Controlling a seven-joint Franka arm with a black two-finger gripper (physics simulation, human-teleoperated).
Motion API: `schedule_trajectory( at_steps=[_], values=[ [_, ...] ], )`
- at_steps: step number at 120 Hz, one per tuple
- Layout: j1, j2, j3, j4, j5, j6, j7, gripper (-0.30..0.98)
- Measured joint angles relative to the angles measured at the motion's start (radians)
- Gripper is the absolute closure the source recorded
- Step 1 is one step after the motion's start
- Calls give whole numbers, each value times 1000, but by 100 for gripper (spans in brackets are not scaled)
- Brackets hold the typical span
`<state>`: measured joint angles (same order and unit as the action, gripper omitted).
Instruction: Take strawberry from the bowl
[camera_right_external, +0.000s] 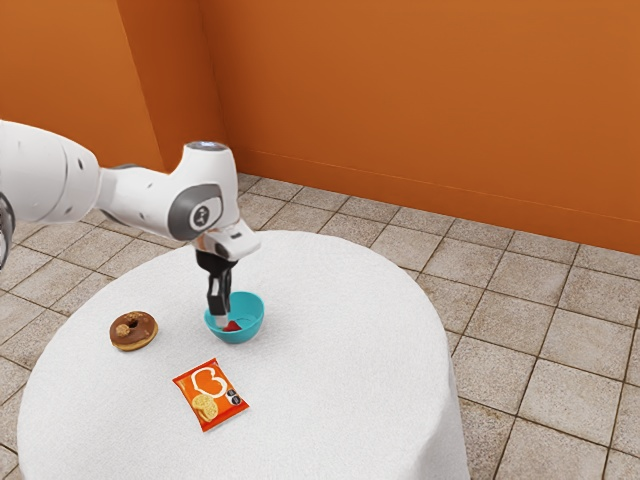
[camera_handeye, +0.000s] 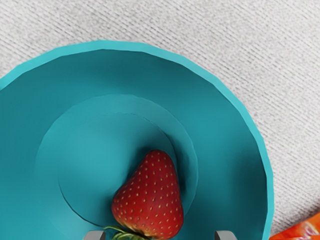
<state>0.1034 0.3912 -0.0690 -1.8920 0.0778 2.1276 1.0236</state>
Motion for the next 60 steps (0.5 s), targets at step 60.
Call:
schedule_trajectory(
  at_steps=[60],
  values=[
    [-13,51,-3,29,19,63,3,45]
  ],
)
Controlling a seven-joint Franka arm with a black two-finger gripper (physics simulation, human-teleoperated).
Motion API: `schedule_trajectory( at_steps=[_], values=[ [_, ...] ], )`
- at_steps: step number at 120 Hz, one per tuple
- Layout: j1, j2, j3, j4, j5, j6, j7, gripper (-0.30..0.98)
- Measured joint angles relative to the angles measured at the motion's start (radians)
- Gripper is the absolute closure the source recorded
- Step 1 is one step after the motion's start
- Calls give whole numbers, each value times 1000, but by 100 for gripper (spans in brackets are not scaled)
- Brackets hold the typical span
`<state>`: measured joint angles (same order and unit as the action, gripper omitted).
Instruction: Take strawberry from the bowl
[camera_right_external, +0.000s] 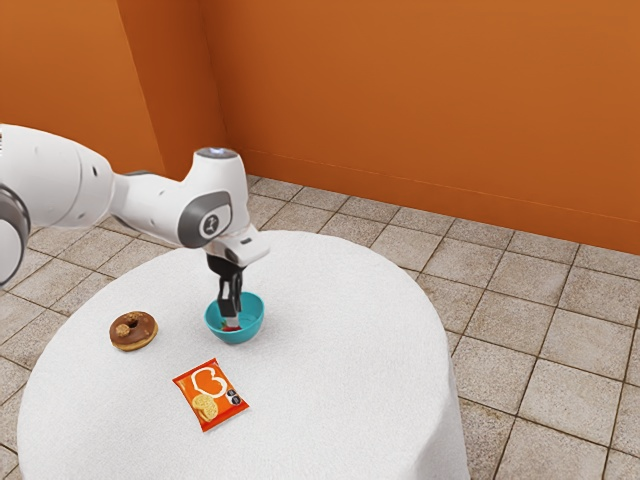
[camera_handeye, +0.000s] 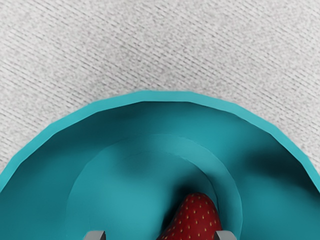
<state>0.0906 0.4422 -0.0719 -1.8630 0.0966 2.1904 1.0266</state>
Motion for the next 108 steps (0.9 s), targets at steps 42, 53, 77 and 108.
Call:
schedule_trajectory(
  at_steps=[42,53,77,108],
  values=[
    [1,25,0,-1,-4,12,0,46],
    [1,31,0,-1,-4,15,0,46],
    [5,37,0,-1,0,21,-1,54],
    [3,-3,-8,-6,12,32,-6,67]
  ],
)
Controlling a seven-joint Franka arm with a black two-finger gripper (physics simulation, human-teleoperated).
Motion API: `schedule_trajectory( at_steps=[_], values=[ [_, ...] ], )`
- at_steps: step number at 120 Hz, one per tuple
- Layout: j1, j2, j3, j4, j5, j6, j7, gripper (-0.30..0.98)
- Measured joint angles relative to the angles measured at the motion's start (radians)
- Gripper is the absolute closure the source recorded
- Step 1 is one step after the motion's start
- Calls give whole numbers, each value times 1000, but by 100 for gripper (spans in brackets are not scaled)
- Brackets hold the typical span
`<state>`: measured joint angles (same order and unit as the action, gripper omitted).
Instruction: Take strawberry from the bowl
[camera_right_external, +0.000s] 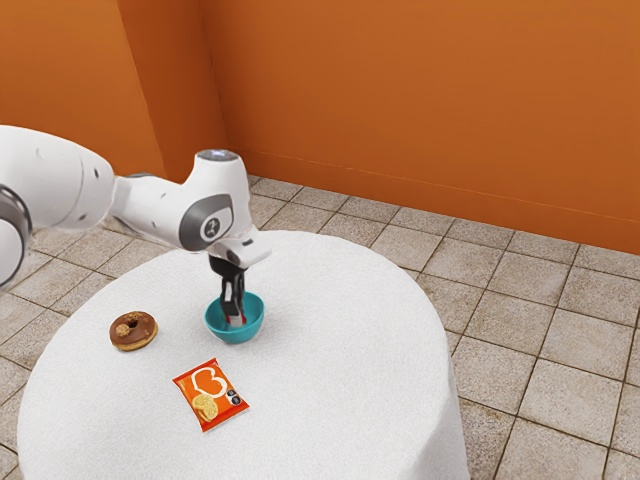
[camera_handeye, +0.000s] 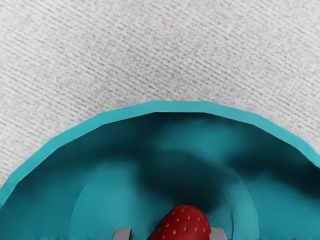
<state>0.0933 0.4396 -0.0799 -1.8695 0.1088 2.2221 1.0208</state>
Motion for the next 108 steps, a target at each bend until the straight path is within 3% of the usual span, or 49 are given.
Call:
schedule_trajectory(
  at_steps=[10,20,28,40,49,72,89,94,100,108],
  values=[
    [0,-78,-43,-10,2,-9,-4,69],
    [0,-136,-160,-12,5,-23,-11,71],
    [-29,-118,-261,-7,9,-30,-22,72],
    [-66,-88,-303,6,15,-30,-37,73],
    [-74,-75,-309,23,17,-28,-47,73],
    [-64,-71,-309,31,-1,-38,-55,35],
    [-49,-94,-301,20,-13,-46,-56,18],
    [-37,-156,-288,-18,-27,-76,-67,15],
    [-25,-346,-241,-46,-40,-167,-105,12],
    [-33,-489,-146,56,-34,-299,-126,9]
  ],
)
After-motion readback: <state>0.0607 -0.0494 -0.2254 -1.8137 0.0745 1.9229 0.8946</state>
